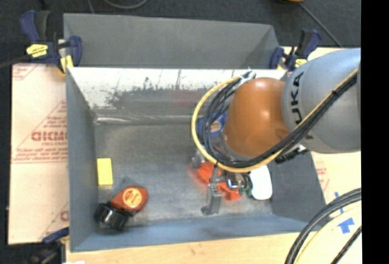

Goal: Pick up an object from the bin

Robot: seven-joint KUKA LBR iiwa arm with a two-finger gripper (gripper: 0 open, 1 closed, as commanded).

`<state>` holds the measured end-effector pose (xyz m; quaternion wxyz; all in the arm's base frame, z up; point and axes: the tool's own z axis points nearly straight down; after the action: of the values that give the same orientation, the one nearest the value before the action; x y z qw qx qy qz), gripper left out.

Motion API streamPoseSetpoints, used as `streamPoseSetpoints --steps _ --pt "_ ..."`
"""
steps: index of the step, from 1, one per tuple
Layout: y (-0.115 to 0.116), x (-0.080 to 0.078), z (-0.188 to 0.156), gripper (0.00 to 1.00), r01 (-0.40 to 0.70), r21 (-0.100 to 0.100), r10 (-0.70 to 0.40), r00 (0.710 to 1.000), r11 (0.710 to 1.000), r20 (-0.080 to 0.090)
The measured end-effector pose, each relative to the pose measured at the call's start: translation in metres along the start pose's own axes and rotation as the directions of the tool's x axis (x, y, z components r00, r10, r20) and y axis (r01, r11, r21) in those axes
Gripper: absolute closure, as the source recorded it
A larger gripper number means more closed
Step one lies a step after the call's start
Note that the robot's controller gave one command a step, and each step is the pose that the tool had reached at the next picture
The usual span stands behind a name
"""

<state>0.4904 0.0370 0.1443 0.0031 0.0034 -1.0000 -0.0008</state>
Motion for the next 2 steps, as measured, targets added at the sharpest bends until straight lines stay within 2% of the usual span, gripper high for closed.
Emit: streamPoseSetpoints --steps 1,2 --pt "0.000 -0.002 -0.004 0.00 -0.001 -0.001 0.001 1.000 1.000 0.008" --pt "-0.040 -0.017 -0.005 0.00 -0.036 -0.001 0.036 0.999 0.999 0.010"
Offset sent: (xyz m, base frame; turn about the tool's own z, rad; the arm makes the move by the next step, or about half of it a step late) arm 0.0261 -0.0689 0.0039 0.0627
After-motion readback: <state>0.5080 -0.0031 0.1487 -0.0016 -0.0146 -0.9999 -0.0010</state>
